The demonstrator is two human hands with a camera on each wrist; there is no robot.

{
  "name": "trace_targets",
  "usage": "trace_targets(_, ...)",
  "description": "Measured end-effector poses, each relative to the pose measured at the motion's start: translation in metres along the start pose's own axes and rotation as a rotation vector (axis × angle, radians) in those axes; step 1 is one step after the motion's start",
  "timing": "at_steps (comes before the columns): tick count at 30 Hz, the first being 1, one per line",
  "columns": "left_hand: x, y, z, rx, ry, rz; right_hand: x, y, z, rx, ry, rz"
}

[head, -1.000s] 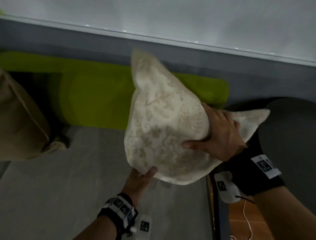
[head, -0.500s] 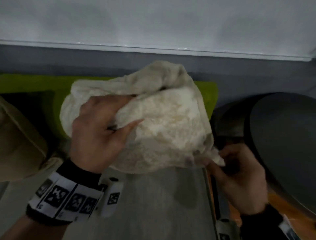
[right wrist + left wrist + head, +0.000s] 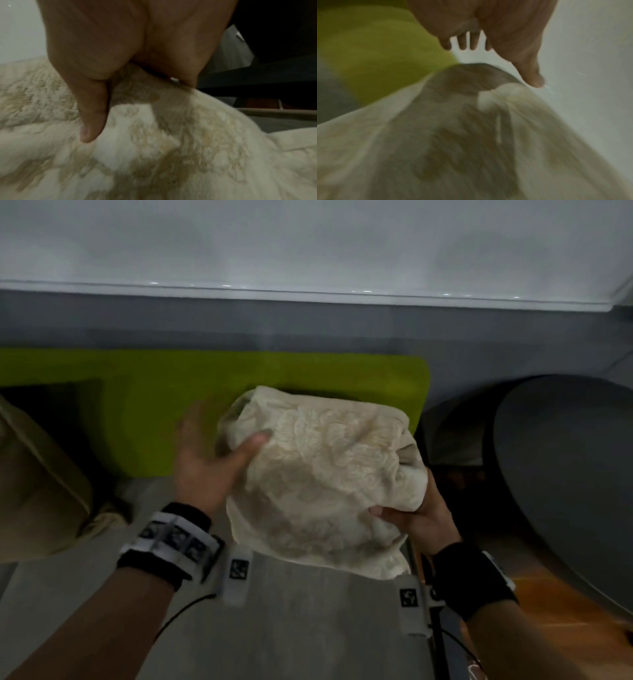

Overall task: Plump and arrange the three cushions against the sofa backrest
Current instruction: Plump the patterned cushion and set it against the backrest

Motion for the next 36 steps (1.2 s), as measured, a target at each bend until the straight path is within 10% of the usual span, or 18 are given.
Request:
trace_targets(5,-0.005,-0.045,-0.048,-0.287,0.034,-0.437,-0.005,0.006,-0.005,0.167,-0.039,-0.017)
trace_targets(10,-0.026,-0.047,-0.055,-0.496,-0.133,-0.2,-0.004,0.009,-0.018,0.247,-0.006,0.078)
trace_targets(16,-0.036,-0.063,-0.063,-0.392,-0.09,-0.229,0.0,0.004,-0.005,0.107,-0.23,0.059)
trace_targets(22,0.0,0.018,-0.027,-0.126,-0.193,0.097,-0.009,0.056,-0.081,-0.42,0.201,0.337)
trace_targets(29,0.058,-0.028,0.006,0.547,-0.329,-0.429,0.05,0.039,-0.08,-1.045,-0.2,-0.161)
trace_targets(36,0.063,-0.029,0.001,0.753,-0.241,-0.362,0.052,0.014,-0.072,-1.132,-0.161,-0.428)
Point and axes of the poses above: each hand's wrist, its own x-axis towards the middle knuckle, its own y-axis out of the back of the hand, z = x × y, the point moved 9 cm from there along x, towards the middle knuckle, and after that the axes turned 10 degrees about -z, right-handed, at the moved point
